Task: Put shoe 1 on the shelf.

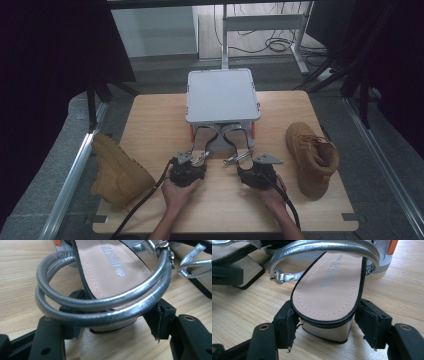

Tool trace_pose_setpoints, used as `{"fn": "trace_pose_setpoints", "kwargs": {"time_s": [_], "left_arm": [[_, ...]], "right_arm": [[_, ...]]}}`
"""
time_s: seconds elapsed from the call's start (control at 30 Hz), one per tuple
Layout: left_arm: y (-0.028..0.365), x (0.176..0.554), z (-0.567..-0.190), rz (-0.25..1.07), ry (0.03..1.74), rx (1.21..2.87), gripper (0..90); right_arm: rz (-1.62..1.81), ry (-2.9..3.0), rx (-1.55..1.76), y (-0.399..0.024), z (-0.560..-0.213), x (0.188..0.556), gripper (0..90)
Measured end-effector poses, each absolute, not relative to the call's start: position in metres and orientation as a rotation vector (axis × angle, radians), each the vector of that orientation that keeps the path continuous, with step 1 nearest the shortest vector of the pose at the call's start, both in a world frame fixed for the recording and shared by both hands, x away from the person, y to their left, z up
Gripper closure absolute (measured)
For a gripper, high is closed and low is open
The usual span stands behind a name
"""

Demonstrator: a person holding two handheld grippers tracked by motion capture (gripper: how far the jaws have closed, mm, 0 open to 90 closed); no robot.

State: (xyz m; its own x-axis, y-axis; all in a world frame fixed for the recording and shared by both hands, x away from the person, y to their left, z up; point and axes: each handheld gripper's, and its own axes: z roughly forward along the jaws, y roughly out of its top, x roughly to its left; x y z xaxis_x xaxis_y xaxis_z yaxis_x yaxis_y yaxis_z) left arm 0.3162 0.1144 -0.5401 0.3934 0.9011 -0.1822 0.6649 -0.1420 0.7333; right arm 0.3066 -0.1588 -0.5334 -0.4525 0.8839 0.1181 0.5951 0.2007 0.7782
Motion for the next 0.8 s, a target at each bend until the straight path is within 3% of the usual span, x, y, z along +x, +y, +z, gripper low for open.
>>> {"fn": "trace_pose_setpoints", "kwargs": {"time_s": [0.43,0.8], "left_arm": [[0.113,0.323,-0.538,0.3,1.405,1.812,37.5],[0.118,0.333,-0.532,0.312,1.428,1.745,39.4]], "right_arm": [[1.131,2.124,1.401,-0.159,-0.533,0.307,37.5],[1.142,2.116,1.401,-0.16,-0.534,0.306,37.5]]}}
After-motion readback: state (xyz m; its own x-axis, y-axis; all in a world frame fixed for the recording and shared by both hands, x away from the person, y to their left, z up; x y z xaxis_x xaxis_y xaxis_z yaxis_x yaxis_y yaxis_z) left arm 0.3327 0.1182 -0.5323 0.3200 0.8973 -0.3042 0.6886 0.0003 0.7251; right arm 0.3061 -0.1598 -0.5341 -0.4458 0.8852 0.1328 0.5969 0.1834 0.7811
